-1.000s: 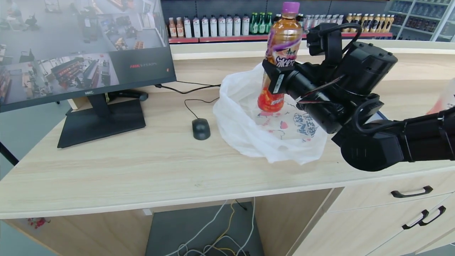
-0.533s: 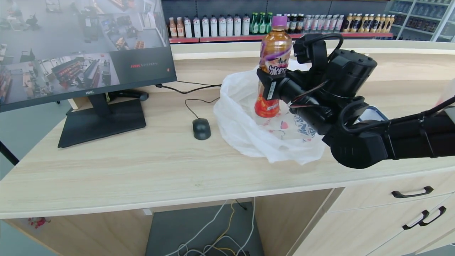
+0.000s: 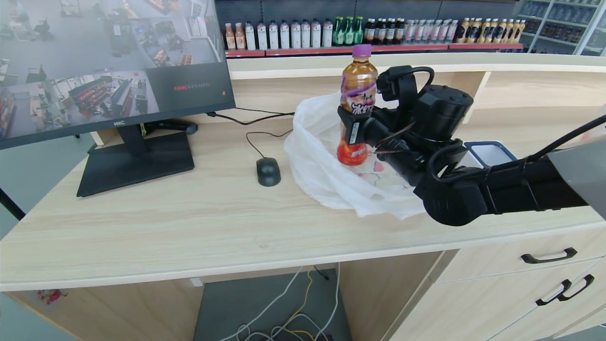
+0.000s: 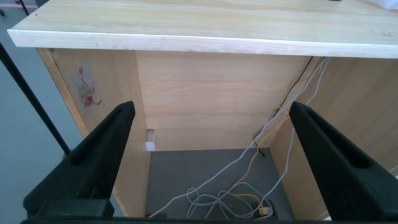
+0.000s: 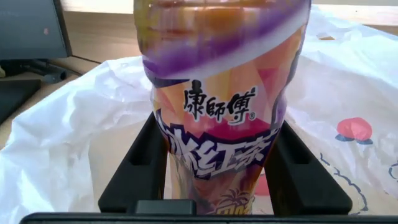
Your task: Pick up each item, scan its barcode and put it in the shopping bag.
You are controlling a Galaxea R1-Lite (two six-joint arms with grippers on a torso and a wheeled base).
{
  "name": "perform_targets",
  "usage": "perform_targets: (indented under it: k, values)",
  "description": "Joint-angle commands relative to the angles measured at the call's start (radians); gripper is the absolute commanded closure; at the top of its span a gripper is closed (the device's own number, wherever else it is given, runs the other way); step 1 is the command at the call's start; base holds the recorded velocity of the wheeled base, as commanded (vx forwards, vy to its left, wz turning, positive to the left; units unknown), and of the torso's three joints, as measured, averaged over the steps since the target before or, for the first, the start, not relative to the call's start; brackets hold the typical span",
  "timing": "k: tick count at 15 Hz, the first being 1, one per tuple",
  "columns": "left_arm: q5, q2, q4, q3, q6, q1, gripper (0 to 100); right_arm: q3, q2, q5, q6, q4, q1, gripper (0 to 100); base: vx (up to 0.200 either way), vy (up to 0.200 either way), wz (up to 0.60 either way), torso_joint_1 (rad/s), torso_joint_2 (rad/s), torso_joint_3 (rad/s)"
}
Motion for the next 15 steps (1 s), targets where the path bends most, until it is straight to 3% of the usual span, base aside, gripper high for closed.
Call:
perform_targets:
  k: [1, 15]
  values:
    - [0.000, 0.000, 0.000, 0.000, 0.000, -0.001, 0, -0.006, 0.031, 0.000, -0.001, -0.001, -0.007, 100, 0.000, 0.000, 0.00, 0.000, 0.00, 0.000]
    - [0.000, 0.000, 0.000, 0.000, 0.000, 0.001, 0, 0.040, 0.076, -0.001, 0.025, -0.027, -0.004, 100, 0.000, 0.000, 0.00, 0.000, 0.00, 0.000]
